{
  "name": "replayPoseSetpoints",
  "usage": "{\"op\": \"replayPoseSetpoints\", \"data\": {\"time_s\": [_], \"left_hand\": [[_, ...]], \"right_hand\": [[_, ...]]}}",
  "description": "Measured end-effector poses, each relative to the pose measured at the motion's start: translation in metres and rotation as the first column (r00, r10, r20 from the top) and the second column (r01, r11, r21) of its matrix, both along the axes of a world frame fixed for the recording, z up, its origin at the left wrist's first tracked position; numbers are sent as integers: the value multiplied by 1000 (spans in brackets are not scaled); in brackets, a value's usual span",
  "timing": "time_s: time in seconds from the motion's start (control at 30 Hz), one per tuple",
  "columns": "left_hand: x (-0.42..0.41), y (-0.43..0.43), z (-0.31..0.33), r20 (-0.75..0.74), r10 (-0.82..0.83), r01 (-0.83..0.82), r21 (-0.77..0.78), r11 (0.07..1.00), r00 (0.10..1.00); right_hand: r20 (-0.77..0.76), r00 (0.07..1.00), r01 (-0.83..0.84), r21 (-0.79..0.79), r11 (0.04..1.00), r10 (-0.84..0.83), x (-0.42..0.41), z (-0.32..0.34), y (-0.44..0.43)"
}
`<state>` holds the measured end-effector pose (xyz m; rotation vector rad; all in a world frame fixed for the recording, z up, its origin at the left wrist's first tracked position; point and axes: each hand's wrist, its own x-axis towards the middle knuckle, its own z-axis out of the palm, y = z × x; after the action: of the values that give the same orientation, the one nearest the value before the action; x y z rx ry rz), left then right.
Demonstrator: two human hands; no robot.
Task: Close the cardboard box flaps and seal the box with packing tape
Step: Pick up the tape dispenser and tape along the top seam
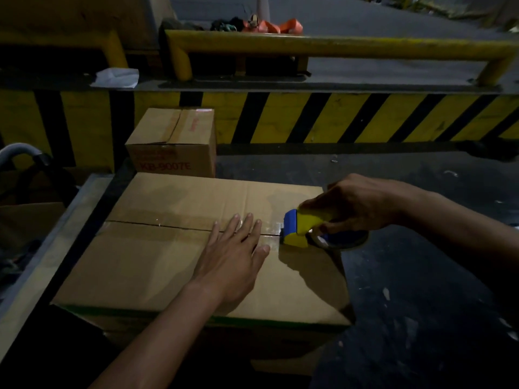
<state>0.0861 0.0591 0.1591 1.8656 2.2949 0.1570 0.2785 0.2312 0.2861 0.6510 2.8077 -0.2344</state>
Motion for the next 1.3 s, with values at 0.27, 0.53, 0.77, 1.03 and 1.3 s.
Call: {"op": "replayPoseSetpoints", "data": {"time_s": [0.27,0.53,0.77,1.03,1.3], "left_hand": [[4,-1,5,-15,-4,4,-23,1000,1000],[39,20,12,13,-143,143,-3,990,990],[47,19,4,-10,-145,145,1,989,989],[49,19,1,4,-129,129,33,991,992],[75,40,14,-50,-56,57,22,998,997]], "right_hand": [[70,993,93,-13,996,-92,33,-2,2],[1,997,75,-1,997,-75,33,-6,0],[7,996,85,0,996,-85,41,-10,5],[-9,996,94,-47,995,-94,72,-5,18],[-90,994,63,-11,998,-64,80,-21,26]]}}
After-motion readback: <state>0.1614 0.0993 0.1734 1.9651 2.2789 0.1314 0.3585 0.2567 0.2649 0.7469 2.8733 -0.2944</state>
